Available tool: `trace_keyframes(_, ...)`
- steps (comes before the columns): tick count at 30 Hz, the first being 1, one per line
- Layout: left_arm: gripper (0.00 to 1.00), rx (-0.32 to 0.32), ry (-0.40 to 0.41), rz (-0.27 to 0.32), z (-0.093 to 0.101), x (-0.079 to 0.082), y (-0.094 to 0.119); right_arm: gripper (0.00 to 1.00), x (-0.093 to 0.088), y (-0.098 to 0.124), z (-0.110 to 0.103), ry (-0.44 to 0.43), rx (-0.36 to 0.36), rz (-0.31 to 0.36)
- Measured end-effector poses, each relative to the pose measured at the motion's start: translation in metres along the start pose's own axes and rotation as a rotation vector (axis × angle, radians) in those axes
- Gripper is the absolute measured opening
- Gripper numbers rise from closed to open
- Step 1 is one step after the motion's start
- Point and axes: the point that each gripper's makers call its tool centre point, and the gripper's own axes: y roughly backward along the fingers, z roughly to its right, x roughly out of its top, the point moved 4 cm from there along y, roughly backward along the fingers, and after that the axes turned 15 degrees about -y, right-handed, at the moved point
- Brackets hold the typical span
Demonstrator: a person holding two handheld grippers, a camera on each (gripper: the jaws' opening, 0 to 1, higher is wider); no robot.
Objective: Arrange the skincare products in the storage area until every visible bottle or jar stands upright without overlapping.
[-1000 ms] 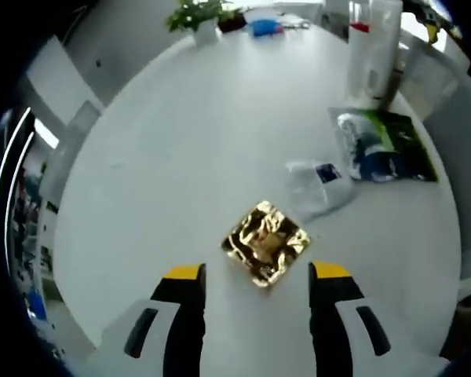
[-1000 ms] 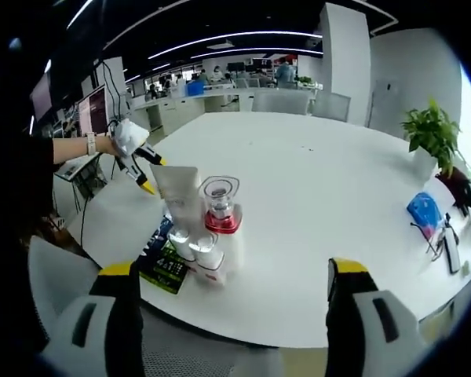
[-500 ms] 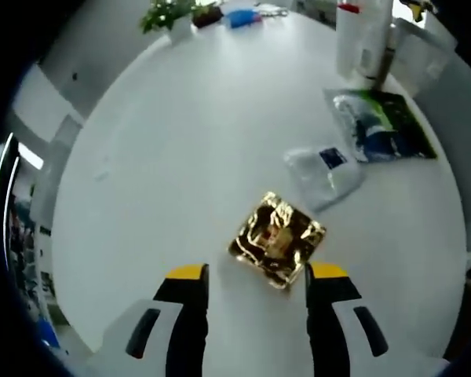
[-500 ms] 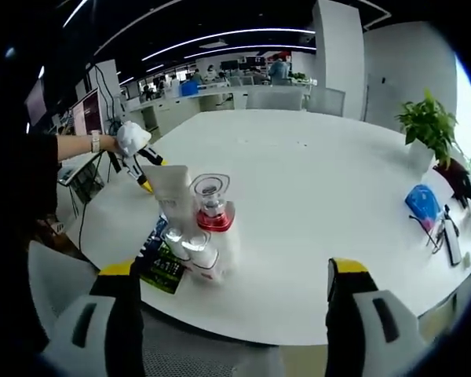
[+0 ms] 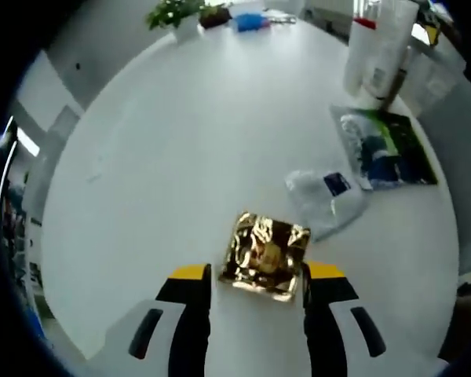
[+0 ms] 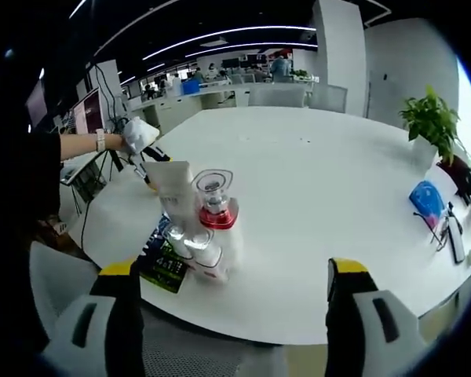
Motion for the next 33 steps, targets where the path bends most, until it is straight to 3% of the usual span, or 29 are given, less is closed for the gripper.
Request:
trace_keyframes(3,0.42,-0.008,0.004,0.002,-0.0021,0.0038,-0.0030,0.99,-0.0006,0.0003,0.0007,-0.002,-0.001,-0.001)
trace_keyframes(7,0.42,-0.044,0.082,0.017,-0.0036,0.0037,-0.0068,0.99,0.0009,0.0012,0.0013,-0.003,-0.002,0.002)
trace_keyframes(12,0.43,-0.063,0.115,0.025,-0.0055,0.0041,-0.0093,0.99,0.0005,0.0034,0.0034,-0.005,-0.008,0.000)
trace_keyframes(20,0.42,-0.055,0.088,0.052,-0.0044,0.0048,-0.0066,0.98,0.0009,0.0032,0.0012,-0.002,-0.004,-0.007)
trace_keyframes(27,0.40,-0.101,0.008,0.020,0.0002,0.0044,-0.0053,0.98,0.0001,0.0047,0.0002,0.005,-0.003,-0.016)
trace_keyframes(33,0.36,-0.103,0.013,-0.002,0.0018,0.0059,-0.0059,0.97,0.0002,0.0050,-0.0016,0.001,0.000,-0.013)
